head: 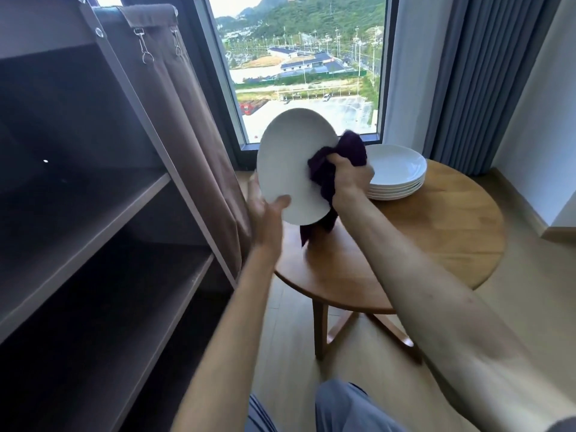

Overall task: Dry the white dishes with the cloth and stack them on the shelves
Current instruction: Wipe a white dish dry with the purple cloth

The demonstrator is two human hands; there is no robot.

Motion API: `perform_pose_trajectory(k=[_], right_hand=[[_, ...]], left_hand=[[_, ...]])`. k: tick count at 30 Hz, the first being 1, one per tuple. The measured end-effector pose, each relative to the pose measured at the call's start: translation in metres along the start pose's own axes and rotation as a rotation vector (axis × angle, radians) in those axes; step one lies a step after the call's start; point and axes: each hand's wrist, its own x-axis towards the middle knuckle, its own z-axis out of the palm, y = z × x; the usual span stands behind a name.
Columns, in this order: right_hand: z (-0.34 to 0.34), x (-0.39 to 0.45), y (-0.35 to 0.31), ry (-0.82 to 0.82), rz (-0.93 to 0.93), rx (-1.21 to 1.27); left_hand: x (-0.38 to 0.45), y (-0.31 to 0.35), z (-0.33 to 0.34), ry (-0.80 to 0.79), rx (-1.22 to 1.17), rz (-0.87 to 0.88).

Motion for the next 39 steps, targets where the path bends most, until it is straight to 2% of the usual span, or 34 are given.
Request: perform_pose_trajectory(k=[3,7,9,11,13,16,18,20,23,27,29,32,34,36,39], right_hand=[[0.0,-0.021,0.022,0.12,0.259,0.22],[-0.002,-0.042,0.039,0.158,0.365,0.368],[-0.005,-0.055,0.052,0.128,0.375,0.395],[-0.004,-0.066,0.068,-0.005,0.371,0.364],[-0.004,-0.072,0.07,-0.032,0.425,0.337],[-0.01,-0.054,0.058,0.061,0.422,0.353],[-0.021,-0.041,0.056,0.037,0.353,0.351],[-0.029,-0.034,0.058,0.01,0.316,0.323],[-0.031,-0.028,0.059,0.016,0.301,0.324],[-0.03,-0.01,0.042,0.084,0.314,0.315],[-0.028,-0.001,0.03,0.101,0.24,0.241],[-0.023,0.002,0.007,0.066,0.041,0.003],[-0.023,0.002,-0.004,0.046,-0.103,-0.215],[-0.028,0.003,-0.013,0.015,-0.204,-0.419],[-0.041,0.011,-0.024,-0.116,-0.275,-0.62]], left_hand=[[-0.02,-0.016,0.028,0.174,0.106,0.051],[-0.01,-0.014,0.036,0.321,0.148,0.178],[-0.011,-0.008,0.043,0.34,0.233,0.218],[-0.014,-0.001,0.049,0.34,0.4,0.299],[-0.011,0.006,0.043,0.285,0.608,0.444],[0.002,0.028,0.02,0.062,0.889,0.657],[0.013,0.041,0.012,-0.065,1.066,0.713],[0.022,0.05,0.014,-0.121,1.159,0.658],[0.025,0.054,0.02,-0.121,1.032,0.428],[0.004,0.022,0.016,0.02,0.449,0.202],[-0.006,0.0,0.018,0.085,0.206,0.111],[-0.006,-0.027,0.029,0.275,-0.077,-0.045],[-0.001,-0.04,0.036,0.389,-0.153,-0.148],[0.006,-0.051,0.036,0.446,-0.135,-0.158],[0.021,-0.051,0.026,0.38,-0.043,-0.123]])
